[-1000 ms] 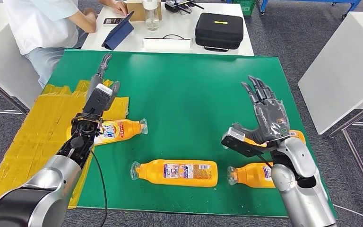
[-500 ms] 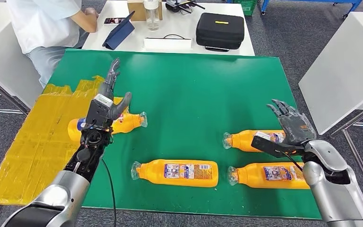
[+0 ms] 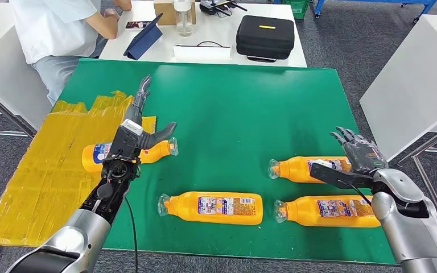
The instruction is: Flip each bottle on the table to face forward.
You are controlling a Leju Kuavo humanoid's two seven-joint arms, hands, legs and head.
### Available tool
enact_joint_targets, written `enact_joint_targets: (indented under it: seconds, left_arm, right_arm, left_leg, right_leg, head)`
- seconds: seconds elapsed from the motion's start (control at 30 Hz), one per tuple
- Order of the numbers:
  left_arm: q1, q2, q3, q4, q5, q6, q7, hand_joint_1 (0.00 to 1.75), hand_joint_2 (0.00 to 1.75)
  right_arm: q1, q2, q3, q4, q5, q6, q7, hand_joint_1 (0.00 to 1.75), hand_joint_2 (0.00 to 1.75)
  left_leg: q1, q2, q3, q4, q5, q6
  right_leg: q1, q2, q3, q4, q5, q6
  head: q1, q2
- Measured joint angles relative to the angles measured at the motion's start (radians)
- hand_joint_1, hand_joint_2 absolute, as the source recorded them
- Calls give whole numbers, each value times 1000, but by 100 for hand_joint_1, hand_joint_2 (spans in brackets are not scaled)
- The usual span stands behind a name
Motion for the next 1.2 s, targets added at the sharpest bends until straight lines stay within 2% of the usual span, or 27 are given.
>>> enact_joint_targets:
  seconds: [0.5,0.77,1.1,1.13,1.17,1.2]
  left_arm:
    - [-3,-15,-25,62,1,17,0,0,175]
    - [-15,-19,-33,91,3,11,0,0,175]
    - [-16,-19,-46,121,10,9,0,0,175]
    - [-16,-19,-47,123,10,9,0,0,175]
    - [-15,-19,-48,125,10,9,0,0,175]
    - [-15,-19,-48,128,10,9,0,0,175]
  right_arm:
    - [-142,35,22,288,34,-1,19,0,175]
    - [-232,61,40,448,32,16,-12,0,175]
    - [-294,100,88,591,45,33,-15,0,175]
    - [-295,102,91,598,45,33,-14,2,175]
    - [-296,104,93,605,45,33,-14,13,175]
    - [-296,107,96,612,46,33,-14,31,175]
  left_leg:
    - [0,0,0,0,0,1]
    - [0,0,0,0,1,1]
    - [0,0,0,0,1,1]
    - [0,0,0,0,1,1]
    - [0,0,0,0,1,1]
    - [0,0,0,0,1,1]
  right_leg:
    - [0,0,0,0,0,0]
    - [0,0,0,0,0,0]
    - [0,0,0,0,0,0]
    - [0,0,0,0,0,0]
    - [0,0,0,0,0,0]
    - [0,0,0,0,0,0]
  head:
    - [0,0]
    - [0,0]
    - [0,0]
    - [0,0]
    - [0,0]
    - [0,0]
